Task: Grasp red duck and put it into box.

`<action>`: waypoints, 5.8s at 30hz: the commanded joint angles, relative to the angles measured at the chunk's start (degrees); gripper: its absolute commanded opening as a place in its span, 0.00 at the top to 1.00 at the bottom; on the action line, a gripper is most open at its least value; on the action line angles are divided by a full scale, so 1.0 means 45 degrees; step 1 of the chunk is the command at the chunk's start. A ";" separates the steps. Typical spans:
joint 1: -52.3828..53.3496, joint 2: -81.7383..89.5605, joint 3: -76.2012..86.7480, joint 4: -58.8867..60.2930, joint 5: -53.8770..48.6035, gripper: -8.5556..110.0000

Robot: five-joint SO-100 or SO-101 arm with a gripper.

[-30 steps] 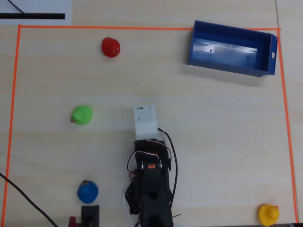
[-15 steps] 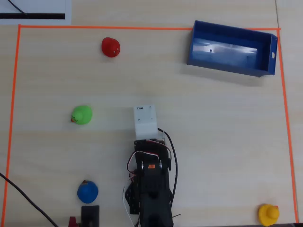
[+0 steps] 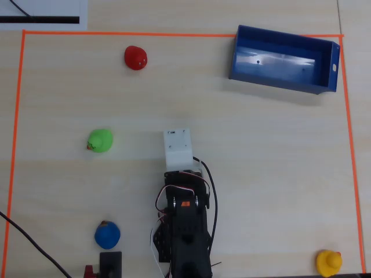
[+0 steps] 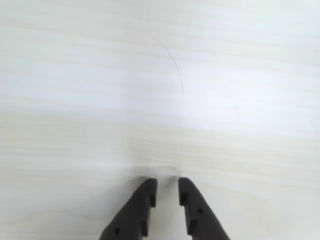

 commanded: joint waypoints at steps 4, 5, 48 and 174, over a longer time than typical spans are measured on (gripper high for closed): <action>0.0020 -0.0020 0.0039 0.0234 0.0020 0.90; 0.0020 -0.0020 0.0039 0.0234 0.0020 0.90; 0.0195 -0.3535 -0.0703 -0.5332 -0.1367 0.87; 0.6621 -3.3379 -3.3652 -0.6172 0.1035 0.59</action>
